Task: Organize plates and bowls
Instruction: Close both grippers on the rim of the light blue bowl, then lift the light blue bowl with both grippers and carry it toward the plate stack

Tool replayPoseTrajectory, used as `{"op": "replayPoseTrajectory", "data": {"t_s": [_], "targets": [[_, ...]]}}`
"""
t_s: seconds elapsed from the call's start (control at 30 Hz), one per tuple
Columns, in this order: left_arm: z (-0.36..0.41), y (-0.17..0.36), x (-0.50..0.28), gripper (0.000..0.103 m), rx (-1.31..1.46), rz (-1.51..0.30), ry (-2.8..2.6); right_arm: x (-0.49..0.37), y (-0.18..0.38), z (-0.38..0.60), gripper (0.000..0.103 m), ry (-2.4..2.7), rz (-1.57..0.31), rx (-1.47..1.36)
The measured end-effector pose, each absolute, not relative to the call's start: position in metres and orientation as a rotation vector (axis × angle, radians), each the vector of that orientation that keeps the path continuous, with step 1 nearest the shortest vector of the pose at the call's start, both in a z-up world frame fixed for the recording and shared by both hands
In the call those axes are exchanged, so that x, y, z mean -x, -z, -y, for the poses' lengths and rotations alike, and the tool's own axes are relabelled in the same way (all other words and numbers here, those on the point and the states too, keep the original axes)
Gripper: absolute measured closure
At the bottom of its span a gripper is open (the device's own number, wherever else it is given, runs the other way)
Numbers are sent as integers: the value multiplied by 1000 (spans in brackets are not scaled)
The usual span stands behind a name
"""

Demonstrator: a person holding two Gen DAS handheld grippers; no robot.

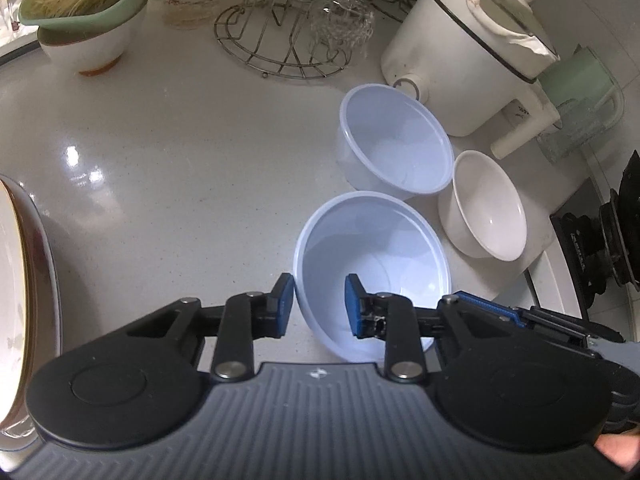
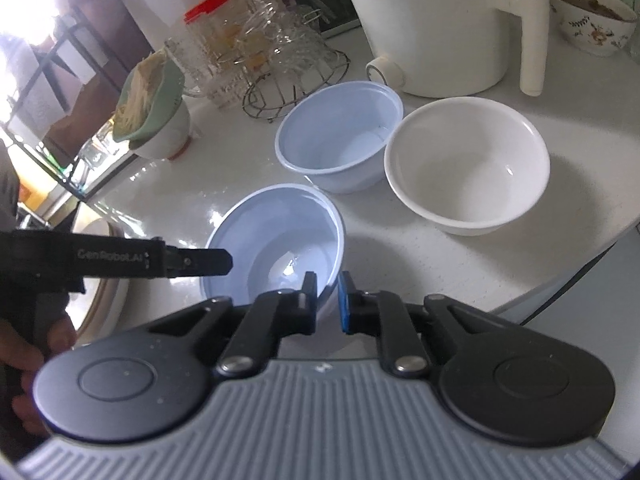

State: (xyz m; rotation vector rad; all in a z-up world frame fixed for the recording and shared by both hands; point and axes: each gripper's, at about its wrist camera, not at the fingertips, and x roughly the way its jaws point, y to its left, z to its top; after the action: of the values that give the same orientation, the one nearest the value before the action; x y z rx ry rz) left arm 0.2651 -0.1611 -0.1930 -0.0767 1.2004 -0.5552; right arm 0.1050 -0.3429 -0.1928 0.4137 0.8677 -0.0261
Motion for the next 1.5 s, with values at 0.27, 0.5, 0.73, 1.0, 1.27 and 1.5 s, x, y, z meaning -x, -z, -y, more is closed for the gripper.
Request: {"op": "replayPoseTrajectory", "data": {"t_s": [0.27,0.5,0.73,1.0,1.27,1.5], "targets": [[136,177,-267,71,118,-1167,504,-114,184,329,89,-40,-865,-401],[94,162,-268,71,170,-1126,426,-133,176,300,89,-130,-854,-370],[61,162,-267,71,189,-1103,358,-157,174,270,89,-187,-854,-321],[48,173,-279,70,176,-1093,347,-174,183,250,89,-188,-863,-283],[53,189,-292,70,152,-1100,392,-183,195,247,89,-126,-863,-276],[61,196,-299,70,103,-1119,404,-186,200,251,88,-99,-857,-295]]}}
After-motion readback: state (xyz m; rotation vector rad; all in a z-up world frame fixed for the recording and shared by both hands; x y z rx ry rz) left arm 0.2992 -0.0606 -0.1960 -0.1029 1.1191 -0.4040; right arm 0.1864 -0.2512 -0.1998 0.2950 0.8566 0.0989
